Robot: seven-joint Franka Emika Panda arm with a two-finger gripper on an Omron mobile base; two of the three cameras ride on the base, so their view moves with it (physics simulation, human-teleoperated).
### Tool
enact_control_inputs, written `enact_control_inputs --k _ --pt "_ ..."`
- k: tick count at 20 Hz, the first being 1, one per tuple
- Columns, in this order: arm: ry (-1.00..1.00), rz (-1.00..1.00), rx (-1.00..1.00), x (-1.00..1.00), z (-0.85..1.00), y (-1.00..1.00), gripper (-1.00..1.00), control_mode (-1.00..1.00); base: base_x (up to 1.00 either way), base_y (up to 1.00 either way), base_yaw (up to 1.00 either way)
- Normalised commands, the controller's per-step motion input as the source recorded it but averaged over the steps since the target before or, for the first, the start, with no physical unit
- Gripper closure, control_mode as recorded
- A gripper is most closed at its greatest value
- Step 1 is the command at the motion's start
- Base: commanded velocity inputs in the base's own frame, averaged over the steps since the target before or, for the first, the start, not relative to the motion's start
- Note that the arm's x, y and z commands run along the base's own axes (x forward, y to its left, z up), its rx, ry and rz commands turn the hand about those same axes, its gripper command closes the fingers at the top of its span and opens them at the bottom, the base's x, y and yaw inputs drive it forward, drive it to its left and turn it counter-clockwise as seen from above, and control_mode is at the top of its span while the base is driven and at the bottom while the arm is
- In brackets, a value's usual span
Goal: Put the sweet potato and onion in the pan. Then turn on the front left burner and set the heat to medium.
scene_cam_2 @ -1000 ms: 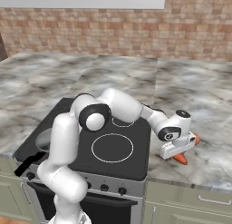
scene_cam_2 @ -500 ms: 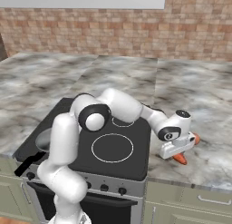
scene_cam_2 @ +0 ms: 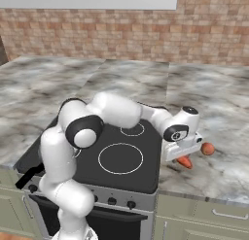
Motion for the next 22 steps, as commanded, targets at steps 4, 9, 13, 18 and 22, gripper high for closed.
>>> enact_control_inputs --k 4,9,13,18,22 --pt "0.0 -0.02 0.0 -0.13 0.79 0.72 1.0 -1.0 0.0 0.0 0.0" --pt "0.0 -0.05 0.0 -0.06 0.53 0.75 1.0 -1.0 0.0 0.0 0.0" --pt "0.0 -0.12 0.0 -0.04 0.44 0.96 1.0 -1.0 0.0 0.0 0.0" --pt "0.0 -0.15 0.0 -0.27 0.39 1.0 1.0 -1.0 0.0 0.0 0.0" --pt "-0.01 -0.15 0.0 -0.11 0.3 1.0 1.0 -1.0 0.0 0.0 0.0"
